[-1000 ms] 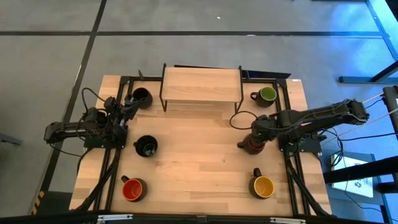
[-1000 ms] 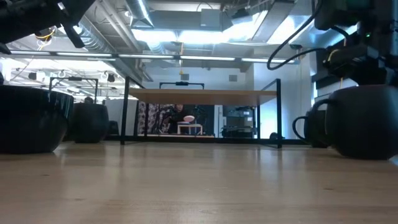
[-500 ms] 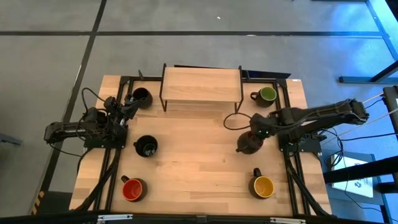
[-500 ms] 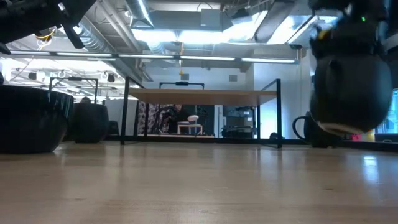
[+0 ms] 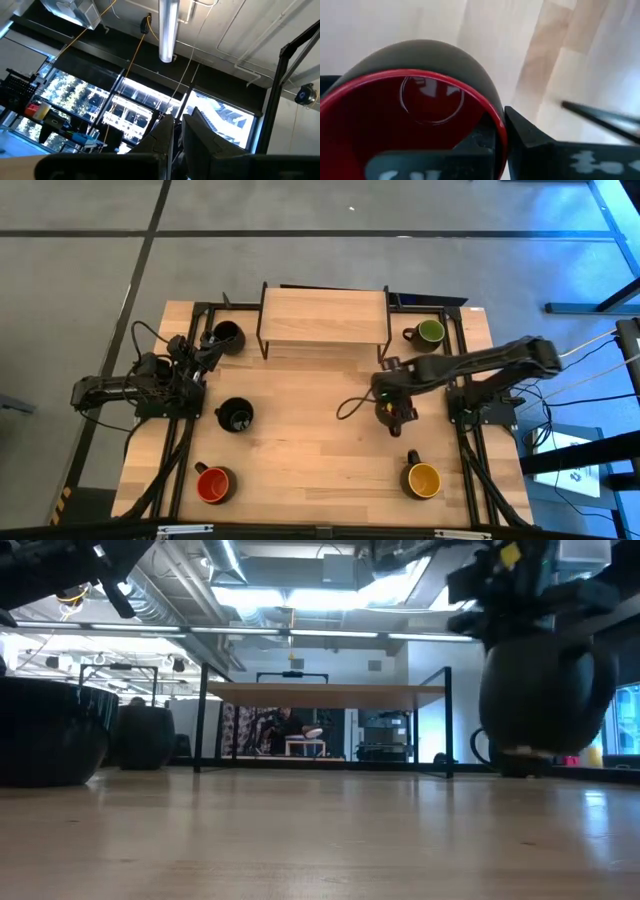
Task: Place coffee mugs
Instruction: Put the red mug on the shelf
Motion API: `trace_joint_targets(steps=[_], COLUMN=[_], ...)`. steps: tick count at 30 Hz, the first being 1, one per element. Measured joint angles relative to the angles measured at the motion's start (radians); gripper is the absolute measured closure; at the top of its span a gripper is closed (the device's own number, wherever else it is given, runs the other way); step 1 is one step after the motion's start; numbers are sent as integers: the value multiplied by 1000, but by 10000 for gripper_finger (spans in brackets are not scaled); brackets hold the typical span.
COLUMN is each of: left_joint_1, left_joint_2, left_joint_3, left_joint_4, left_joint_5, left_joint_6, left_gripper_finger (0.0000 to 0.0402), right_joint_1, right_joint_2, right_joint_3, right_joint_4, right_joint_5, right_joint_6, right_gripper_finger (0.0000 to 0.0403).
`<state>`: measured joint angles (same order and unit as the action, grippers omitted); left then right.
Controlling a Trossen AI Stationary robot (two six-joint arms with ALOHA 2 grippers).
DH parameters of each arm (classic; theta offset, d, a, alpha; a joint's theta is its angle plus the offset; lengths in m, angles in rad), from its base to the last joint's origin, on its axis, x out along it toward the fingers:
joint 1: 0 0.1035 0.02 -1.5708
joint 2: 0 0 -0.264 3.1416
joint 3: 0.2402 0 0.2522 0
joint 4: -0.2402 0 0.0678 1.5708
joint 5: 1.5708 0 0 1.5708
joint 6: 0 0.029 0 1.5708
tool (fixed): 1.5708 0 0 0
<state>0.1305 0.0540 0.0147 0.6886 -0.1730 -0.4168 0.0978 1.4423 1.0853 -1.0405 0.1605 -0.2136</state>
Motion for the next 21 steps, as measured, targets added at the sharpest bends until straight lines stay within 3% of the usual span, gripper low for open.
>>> trace_joint_targets(steps=[8, 21], left_joint_1=[0, 0], left_joint_2=[0, 0], left_joint_3=[0, 0], left_joint_4=[0, 0], left_joint_5=[-1, -1], left_joint_6=[0, 1], left_gripper_finger=[370, 370], right_joint_1=[-19, -48], right_joint_2=[180, 214], right_joint_3=[99, 108], right_joint_4=[-2, 26], right_joint_5=[13, 30], right_joint_6=[-80, -55], right_gripper_finger=[398, 394])
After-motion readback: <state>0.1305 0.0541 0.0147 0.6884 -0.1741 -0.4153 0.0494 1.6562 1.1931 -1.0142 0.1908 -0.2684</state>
